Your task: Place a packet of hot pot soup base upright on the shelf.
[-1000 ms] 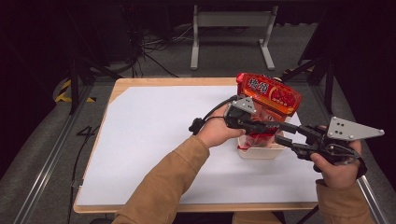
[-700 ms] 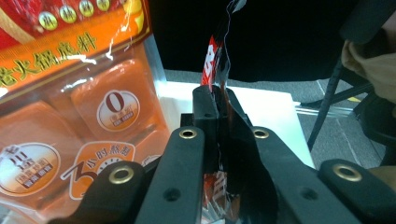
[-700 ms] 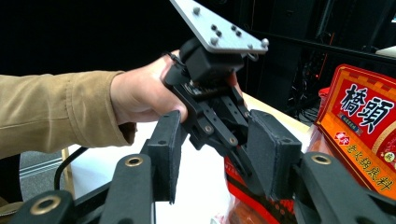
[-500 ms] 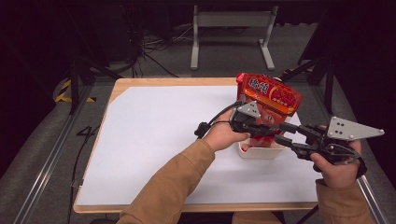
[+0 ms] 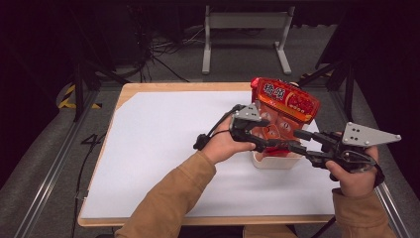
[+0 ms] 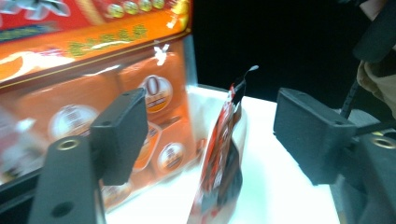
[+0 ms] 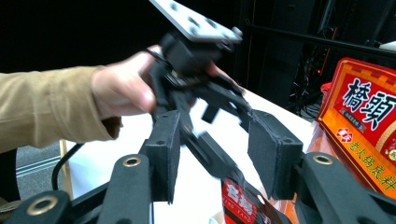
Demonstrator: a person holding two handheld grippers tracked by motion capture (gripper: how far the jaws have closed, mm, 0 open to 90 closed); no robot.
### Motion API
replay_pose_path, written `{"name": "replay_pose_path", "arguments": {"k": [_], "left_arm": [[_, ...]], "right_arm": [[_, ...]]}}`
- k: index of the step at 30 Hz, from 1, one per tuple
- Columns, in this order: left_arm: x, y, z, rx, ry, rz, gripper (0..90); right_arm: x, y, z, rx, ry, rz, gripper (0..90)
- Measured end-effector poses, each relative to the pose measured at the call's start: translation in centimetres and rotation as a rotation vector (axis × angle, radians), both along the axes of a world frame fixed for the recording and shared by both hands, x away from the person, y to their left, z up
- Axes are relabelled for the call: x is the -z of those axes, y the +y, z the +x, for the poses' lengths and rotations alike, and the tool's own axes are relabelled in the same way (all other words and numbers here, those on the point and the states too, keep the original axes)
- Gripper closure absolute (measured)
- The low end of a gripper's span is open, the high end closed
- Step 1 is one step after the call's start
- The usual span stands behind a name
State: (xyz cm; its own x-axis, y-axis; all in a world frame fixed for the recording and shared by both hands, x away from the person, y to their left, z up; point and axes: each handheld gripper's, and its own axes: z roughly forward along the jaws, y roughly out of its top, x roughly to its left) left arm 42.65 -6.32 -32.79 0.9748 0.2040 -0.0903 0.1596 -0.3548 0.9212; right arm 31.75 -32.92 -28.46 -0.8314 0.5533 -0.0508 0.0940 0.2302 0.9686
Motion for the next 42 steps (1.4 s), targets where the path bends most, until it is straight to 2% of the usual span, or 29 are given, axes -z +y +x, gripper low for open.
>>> {"name": "replay_pose_path", "arguments": {"k": [3, 7, 9, 12, 17, 18, 19, 20, 21, 23, 24, 25, 28, 30, 34, 36, 37, 39, 40, 42], "left_arm": [[-0.3, 2.1, -0.6, -0.043, -0.010, -0.004, 24.1], [-0.3, 5.8, -1.5, -0.114, -0.008, -0.020, 22.1], [-0.1, 7.5, -1.9, -0.137, -0.004, -0.017, 21.9], [0.1, 9.9, -2.4, -0.183, -0.018, -0.004, 21.3], [0.5, 13.3, -3.6, -0.246, -0.034, -0.011, 20.1], [0.5, 13.3, -3.6, -0.246, -0.034, -0.011, 20.0], [0.7, 14.4, -4.0, -0.276, -0.036, -0.003, 20.0], [0.7, 14.4, -4.0, -0.276, -0.036, -0.003, 19.9], [0.9, 15.2, -4.2, -0.295, -0.048, 0.004, 19.9], [1.3, 16.8, -4.9, -0.327, -0.045, -0.005, 19.5], [1.3, 16.8, -4.9, -0.327, -0.045, -0.005, 19.4], [1.6, 17.9, -5.4, -0.349, -0.049, 0.005, 19.3], [2.0, 18.6, -5.9, -0.370, -0.048, 0.009, 18.7], [2.5, 19.8, -6.5, -0.391, -0.053, 0.021, 18.5], [3.2, 20.6, -6.9, -0.415, -0.049, 0.027, 17.9], [4.2, 21.5, -7.3, -0.442, -0.041, 0.035, 17.7], [4.2, 21.5, -7.3, -0.442, -0.041, 0.035, 17.6], [5.4, 22.2, -7.5, -0.464, -0.028, 0.034, 17.5], [5.4, 22.2, -7.5, -0.464, -0.028, 0.034, 17.5], [6.4, 22.8, -7.7, -0.491, -0.024, 0.054, 17.5]], "right_arm": [[0.2, -0.2, 0.1, 0.013, 0.005, -0.002, 52.8], [0.6, -0.6, 0.3, 0.043, 0.015, 0.001, 49.3], [0.8, -0.9, 0.3, 0.059, 0.018, 0.002, 47.9], [1.1, -1.3, 0.3, 0.078, 0.028, 0.002, 47.3], [1.5, -2.2, 0.3, 0.104, 0.042, -0.002, 47.2], [1.5, -2.2, 0.3, 0.104, 0.042, -0.002, 47.2], [1.9, -2.3, 0.3, 0.105, 0.052, 0.000, 46.9], [2.0, -2.4, 0.4, 0.107, 0.054, -0.001, 46.8], [2.0, -2.4, 0.4, 0.107, 0.054, -0.001, 46.8], [2.7, -2.5, 0.5, 0.117, 0.070, -0.016, 46.0], [2.9, -2.5, 0.5, 0.124, 0.074, -0.020, 45.5], [3.2, -2.6, 0.6, 0.130, 0.081, -0.022, 44.9], [3.5, -2.7, 0.5, 0.143, 0.082, -0.025, 43.6], [3.9, -2.9, 0.5, 0.162, 0.081, -0.020, 41.9], [4.7, -3.3, 0.4, 0.193, 0.091, -0.009, 40.6], [5.2, -3.4, 0.3, 0.200, 0.099, -0.012, 40.4], [5.2, -3.4, 0.3, 0.200, 0.099, -0.012, 40.4], [5.9, -3.5, 0.3, 0.210, 0.106, -0.025, 40.2], [5.9, -3.5, 0.3, 0.210, 0.106, -0.025, 40.2], [6.5, -3.6, 0.2, 0.216, 0.113, -0.026, 39.8]]}}
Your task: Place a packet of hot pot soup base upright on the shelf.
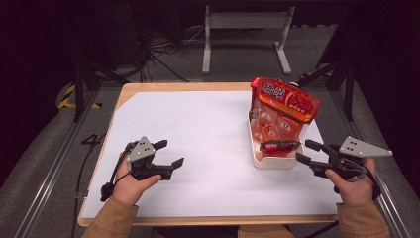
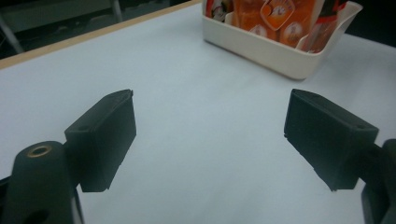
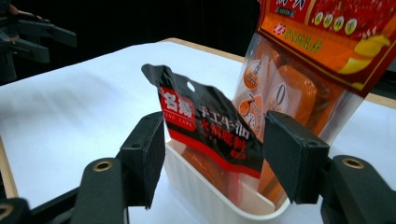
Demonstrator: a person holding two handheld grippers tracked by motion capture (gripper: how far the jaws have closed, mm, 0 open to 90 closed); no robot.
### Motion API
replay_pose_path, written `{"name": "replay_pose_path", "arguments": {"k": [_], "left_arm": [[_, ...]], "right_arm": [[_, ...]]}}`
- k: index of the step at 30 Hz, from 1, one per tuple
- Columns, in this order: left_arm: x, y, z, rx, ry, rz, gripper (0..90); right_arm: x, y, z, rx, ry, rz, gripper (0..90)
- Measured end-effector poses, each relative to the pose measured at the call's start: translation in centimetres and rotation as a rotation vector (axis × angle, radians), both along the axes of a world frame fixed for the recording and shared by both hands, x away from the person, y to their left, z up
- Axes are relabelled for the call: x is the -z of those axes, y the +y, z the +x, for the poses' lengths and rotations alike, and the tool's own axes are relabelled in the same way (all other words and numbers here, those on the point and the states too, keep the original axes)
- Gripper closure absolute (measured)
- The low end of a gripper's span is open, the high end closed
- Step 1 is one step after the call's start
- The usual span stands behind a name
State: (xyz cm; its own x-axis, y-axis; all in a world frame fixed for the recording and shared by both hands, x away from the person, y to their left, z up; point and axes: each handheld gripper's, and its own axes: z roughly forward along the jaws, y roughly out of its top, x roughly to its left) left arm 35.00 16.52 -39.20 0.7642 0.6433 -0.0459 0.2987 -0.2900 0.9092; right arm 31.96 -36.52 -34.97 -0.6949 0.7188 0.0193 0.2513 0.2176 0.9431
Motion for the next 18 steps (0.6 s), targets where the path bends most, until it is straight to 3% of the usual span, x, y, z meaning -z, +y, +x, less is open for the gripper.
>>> {"name": "replay_pose_path", "arguments": {"k": [4, 10, 18], "left_arm": [[0.6, 0.5, -0.3, -0.010, -0.012, 0.017, 17.3], [1.5, 0.8, -0.1, 0.012, 0.035, -0.025, 16.9], [1.3, 1.0, -0.1, 0.016, 0.040, -0.048, 16.9]], "right_arm": [[0.5, -0.1, 0.0, 0.002, 0.005, 0.002, 39.4], [1.4, -0.2, 0.0, 0.002, 0.021, 0.007, 39.1], [1.7, 0.0, 0.2, 0.000, 0.027, 0.005, 38.9]]}}
